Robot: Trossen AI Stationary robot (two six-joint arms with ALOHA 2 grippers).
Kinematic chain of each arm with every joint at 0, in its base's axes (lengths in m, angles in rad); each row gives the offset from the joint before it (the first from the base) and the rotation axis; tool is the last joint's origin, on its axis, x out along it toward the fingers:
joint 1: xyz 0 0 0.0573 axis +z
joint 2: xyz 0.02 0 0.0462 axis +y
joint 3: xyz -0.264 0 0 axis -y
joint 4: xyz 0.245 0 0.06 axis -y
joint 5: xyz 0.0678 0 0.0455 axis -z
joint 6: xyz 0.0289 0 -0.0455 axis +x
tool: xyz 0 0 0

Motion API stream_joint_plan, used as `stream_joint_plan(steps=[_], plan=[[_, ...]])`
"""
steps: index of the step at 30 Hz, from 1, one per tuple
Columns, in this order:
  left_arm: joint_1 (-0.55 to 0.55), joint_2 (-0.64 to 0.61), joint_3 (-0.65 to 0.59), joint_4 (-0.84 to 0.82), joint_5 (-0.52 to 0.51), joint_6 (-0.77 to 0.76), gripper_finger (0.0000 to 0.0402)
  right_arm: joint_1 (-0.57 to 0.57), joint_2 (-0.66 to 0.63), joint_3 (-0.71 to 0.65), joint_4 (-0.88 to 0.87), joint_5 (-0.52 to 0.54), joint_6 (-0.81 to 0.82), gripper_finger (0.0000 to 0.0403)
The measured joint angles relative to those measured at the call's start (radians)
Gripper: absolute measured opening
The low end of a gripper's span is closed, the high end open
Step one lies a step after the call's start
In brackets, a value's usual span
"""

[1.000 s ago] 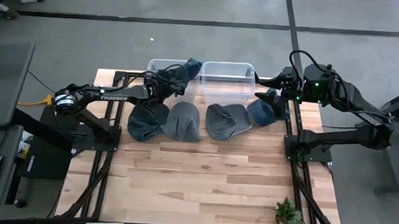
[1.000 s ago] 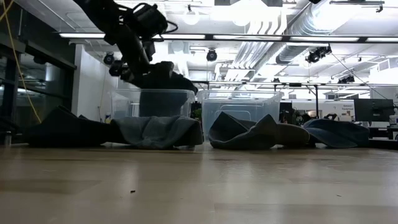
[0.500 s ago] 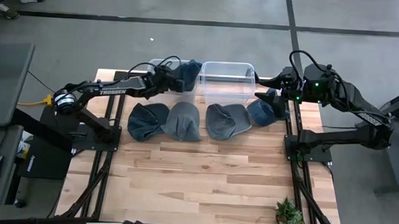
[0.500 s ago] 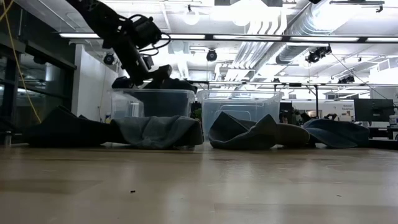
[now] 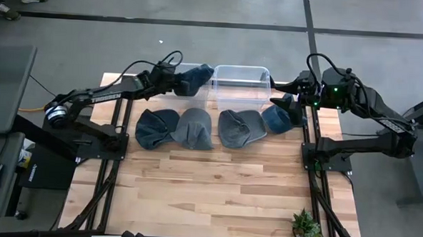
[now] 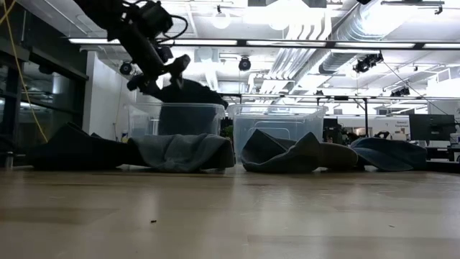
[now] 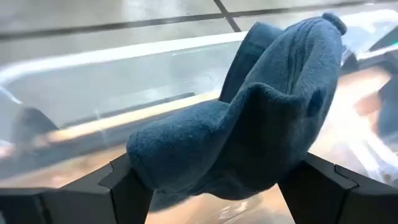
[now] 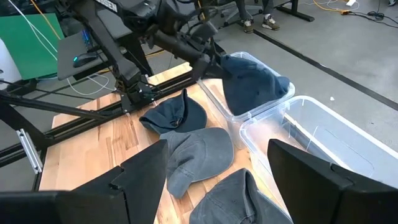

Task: Pick and place caps into container
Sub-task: Put the middle blue cap into the left transparent container, then put the left blue cap into the left transparent container

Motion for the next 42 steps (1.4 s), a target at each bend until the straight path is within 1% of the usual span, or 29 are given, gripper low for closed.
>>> stream_joint_plan(steps=[5,8,13,16,21,23,28,34,39,42], plan=[[-0.002,-0.045,-0.001,-0.053,-0.005,0.090,0.0294,0.000,0.001,0.000,0.000,0.000,-0.004,0.0270],[-0.002,-0.066,-0.001,-0.086,-0.003,0.102,0.0294,0.000,0.001,0.000,0.000,0.000,-0.004,0.0270],[-0.002,-0.081,-0.001,-0.098,-0.003,0.106,0.0294,0.000,0.009,0.000,0.000,0.000,-0.005,0.0270],[-0.002,-0.094,0.000,-0.080,0.049,0.111,0.0294,0.000,0.015,0.000,0.000,-0.002,-0.005,0.0270],[-0.001,-0.095,0.000,-0.087,0.220,0.125,0.0294,0.000,0.026,0.000,0.000,-0.009,-0.008,0.0270],[-0.002,-0.095,0.000,-0.087,0.256,0.125,0.0294,0.000,0.026,0.000,0.000,-0.010,-0.008,0.0270],[0.000,-0.095,0.000,-0.087,0.284,0.106,0.0294,0.000,0.026,0.000,0.000,-0.011,-0.008,0.0270],[0.065,-0.098,0.000,-0.084,0.392,0.098,0.0294,0.000,0.026,0.000,0.000,-0.017,-0.009,0.0270],[0.099,-0.098,0.000,-0.080,0.410,0.091,0.0294,0.000,0.026,0.000,0.000,-0.025,-0.008,0.0270],[0.099,-0.098,0.000,-0.078,0.417,0.077,0.0294,0.000,0.026,0.000,0.000,-0.025,-0.008,0.0270]])
